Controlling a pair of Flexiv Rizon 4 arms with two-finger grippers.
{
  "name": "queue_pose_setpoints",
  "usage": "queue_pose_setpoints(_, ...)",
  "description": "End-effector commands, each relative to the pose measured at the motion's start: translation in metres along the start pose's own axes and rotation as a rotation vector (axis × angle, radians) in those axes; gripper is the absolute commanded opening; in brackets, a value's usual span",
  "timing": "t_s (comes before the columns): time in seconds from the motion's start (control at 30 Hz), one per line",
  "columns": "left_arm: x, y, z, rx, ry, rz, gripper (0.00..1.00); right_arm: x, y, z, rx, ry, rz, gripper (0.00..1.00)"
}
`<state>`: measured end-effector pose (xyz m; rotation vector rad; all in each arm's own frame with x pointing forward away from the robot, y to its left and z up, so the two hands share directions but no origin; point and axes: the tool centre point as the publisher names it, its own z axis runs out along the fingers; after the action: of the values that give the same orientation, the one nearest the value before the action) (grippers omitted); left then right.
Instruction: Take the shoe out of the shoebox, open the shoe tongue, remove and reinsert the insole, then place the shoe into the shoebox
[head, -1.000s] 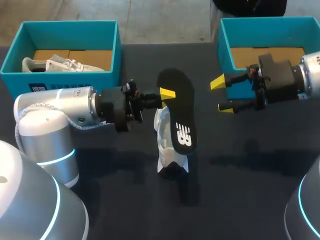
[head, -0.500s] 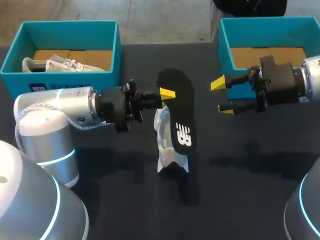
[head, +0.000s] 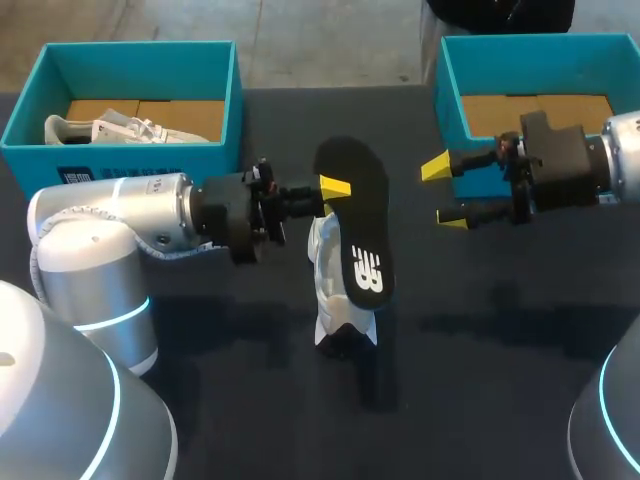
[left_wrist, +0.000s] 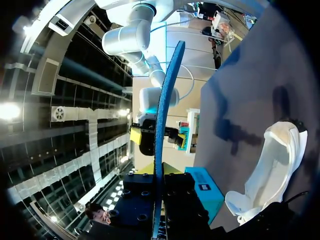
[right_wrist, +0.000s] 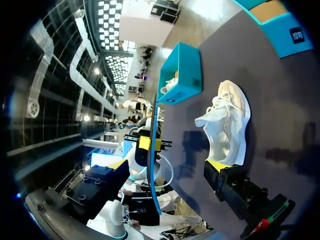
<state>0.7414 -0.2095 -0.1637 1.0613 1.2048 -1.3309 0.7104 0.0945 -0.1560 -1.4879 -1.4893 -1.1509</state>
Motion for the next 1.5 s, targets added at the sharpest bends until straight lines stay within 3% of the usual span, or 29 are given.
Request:
queue_pose_setpoints(0.03,0.000,-0.001,0.000,-0.002,0.000,0.001,0.00,0.000,0.000,0.001,-0.001,-0.002,0.000,1.00)
queue_pose_setpoints(0.5,0.000,-0.001,0.000,-0.002,0.000,0.001,0.00,0.000,0.000,0.001,-0.001,-0.002,0.000,1.00)
queue_pose_setpoints(0.67,0.001,-0.007,-0.015,-0.008,0.021,-0.074,0.00,-0.004,-0.002,0.004,-0.036,-0.019,0.008,1.00)
queue_pose_setpoints(1.0,-0.005,-0.026,-0.035,0.006,0.018,-0.259,0.00,-0.019,-0.019,0.003,-0.107,-0.104,0.071,1.00)
queue_pose_setpoints(1.5,0.010,-0.047,-0.049,0.034,-0.011,-0.549,0.00,-0.042,-0.049,0.011,-0.141,-0.242,0.086,1.00)
